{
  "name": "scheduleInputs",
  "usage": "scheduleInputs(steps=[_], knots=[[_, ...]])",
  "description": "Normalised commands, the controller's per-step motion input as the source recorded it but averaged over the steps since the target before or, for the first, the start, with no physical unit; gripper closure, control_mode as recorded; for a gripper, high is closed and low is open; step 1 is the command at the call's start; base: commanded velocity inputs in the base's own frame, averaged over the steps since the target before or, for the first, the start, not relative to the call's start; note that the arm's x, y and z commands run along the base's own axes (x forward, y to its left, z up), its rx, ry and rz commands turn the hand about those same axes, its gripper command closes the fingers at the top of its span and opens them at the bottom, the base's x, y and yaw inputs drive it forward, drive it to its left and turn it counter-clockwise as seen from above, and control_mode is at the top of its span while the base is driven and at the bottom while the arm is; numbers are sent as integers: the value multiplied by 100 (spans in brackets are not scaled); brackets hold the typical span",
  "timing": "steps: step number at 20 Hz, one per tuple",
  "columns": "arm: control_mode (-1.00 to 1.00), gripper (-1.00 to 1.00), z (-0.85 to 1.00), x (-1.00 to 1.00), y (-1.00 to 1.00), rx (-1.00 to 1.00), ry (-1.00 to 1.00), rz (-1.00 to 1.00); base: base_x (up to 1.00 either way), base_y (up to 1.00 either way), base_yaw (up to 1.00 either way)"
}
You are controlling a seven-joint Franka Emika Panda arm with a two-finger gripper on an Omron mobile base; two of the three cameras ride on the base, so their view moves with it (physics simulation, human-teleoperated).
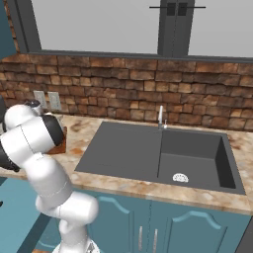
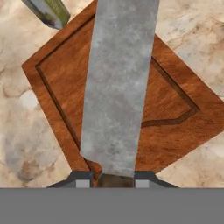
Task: Open the drawer on the left and place the cutting tools on the cutting board.
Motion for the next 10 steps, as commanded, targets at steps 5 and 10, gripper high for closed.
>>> scheduleInputs(steps=[5, 10], knots=[[-100, 100, -32, 35, 0, 0, 0, -5, 0, 0, 0], [-100, 100, -24, 34, 0, 0, 0, -3, 0, 0, 0]])
